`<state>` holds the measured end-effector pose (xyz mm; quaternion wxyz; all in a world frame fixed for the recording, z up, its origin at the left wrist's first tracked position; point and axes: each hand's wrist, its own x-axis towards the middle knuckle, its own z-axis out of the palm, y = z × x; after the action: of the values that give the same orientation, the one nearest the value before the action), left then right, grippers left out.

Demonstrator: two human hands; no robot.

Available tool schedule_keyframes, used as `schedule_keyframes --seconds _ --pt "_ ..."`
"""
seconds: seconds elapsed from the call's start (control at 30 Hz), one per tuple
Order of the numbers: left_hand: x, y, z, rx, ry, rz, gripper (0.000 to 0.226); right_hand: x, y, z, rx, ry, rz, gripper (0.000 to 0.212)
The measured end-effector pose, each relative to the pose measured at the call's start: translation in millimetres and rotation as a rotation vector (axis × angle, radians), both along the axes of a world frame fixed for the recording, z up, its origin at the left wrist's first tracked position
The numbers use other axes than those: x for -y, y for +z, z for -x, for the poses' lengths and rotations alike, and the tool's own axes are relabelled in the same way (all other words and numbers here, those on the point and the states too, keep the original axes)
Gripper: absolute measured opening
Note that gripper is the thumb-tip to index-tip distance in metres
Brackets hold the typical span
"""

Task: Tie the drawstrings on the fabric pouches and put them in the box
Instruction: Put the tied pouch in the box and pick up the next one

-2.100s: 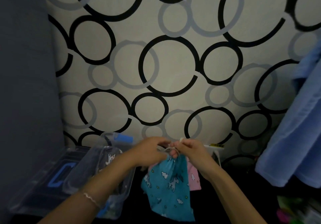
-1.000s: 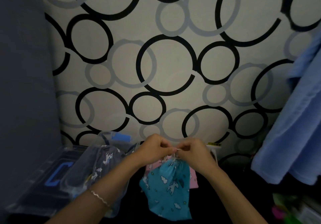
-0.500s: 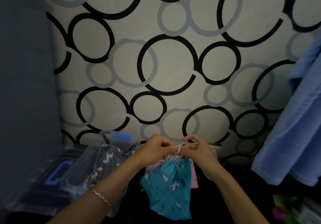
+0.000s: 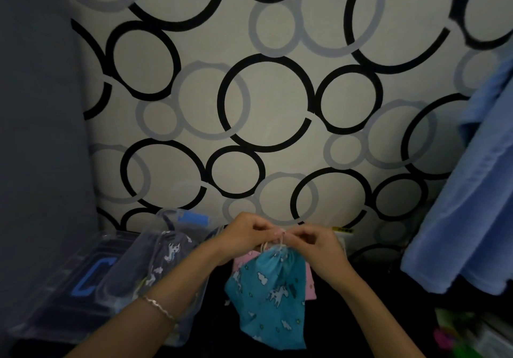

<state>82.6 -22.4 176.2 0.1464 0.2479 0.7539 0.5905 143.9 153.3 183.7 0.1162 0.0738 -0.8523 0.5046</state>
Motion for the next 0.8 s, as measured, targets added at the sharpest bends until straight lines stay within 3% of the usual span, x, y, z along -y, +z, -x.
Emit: schedule_keyframes --seconds 0.2,0.37,0.43,0.53,0.6,0.73,0.8 --pt "23 -4 12 -0.259 0.122 0.225 0.014 -31 -2 -3 0.234 0.073 0.287 0.026" --pt "19 -11 6 -0.592 0.266 0.449 0.013 -29 -11 -11 0.216 0.144 0.188 0.027" --pt "8 -18 1 -0.495 0.343 0.408 0.014 -27 -15 -12 0.191 0.143 0.164 0.030" --pt "-4 -27 -5 -0.177 0.298 0.147 0.017 -21 -16 -15 0.241 0.169 0.159 0.031" --pt "-10 -29 -10 -0.058 0.250 0.034 0.018 -18 -18 -15 0.225 0.136 0.113 0.031" --pt "-17 -29 -18 -0.007 0.263 -0.047 0.014 -15 -17 -2 0.217 -0.033 0.168 0.023" --pt "-19 -30 -17 0.001 0.272 -0.073 0.011 -12 -14 3 0.312 -0.065 0.041 0.027"
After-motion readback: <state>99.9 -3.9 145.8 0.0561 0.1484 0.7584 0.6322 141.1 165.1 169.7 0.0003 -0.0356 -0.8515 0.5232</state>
